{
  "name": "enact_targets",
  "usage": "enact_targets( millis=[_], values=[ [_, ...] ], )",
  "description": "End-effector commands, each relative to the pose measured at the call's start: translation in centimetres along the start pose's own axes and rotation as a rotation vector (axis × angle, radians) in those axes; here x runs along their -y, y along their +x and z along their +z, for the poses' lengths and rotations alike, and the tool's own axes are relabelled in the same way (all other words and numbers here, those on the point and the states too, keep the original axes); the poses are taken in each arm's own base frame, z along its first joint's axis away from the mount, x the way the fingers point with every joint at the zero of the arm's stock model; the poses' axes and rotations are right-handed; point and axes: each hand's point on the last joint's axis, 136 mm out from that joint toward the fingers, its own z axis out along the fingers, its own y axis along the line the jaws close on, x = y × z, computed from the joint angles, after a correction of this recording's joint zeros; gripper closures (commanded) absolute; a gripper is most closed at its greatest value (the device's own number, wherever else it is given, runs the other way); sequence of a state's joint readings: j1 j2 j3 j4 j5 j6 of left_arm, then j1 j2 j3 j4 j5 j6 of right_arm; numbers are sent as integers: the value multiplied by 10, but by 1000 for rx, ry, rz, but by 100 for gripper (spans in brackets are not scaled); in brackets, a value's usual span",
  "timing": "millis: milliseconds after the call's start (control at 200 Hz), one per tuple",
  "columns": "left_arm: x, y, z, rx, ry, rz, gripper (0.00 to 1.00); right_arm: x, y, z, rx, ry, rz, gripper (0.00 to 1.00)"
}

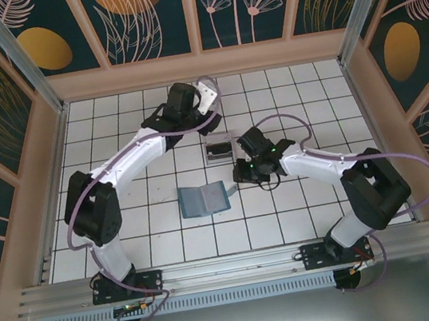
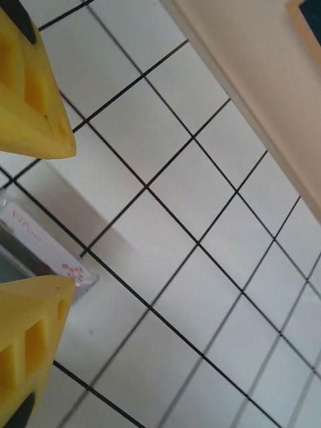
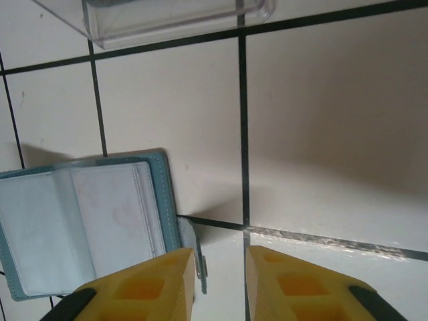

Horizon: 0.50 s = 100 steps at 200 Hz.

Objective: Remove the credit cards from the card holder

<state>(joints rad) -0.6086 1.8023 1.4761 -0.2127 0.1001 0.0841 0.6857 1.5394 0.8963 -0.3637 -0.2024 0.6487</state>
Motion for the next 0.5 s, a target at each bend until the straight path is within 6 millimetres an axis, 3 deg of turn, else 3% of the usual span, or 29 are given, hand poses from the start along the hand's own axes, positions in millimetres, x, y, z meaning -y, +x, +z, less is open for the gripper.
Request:
enact_targets(
  millis=[0, 90, 215, 495],
  values=[
    [16, 8, -8, -3, 78, -205, 50, -7, 6, 9, -26, -31, -29, 75],
    [23, 17, -15, -8, 113, -302, 51, -7, 12, 14, -42, -25, -32, 79],
    [16, 27, -27, -12, 60, -465, 54, -9, 20, 17, -54, -25, -30, 85],
    [20, 59, -50, -74, 35, -557, 56, -11, 38, 18, -68, 3, -15, 92]
  ],
)
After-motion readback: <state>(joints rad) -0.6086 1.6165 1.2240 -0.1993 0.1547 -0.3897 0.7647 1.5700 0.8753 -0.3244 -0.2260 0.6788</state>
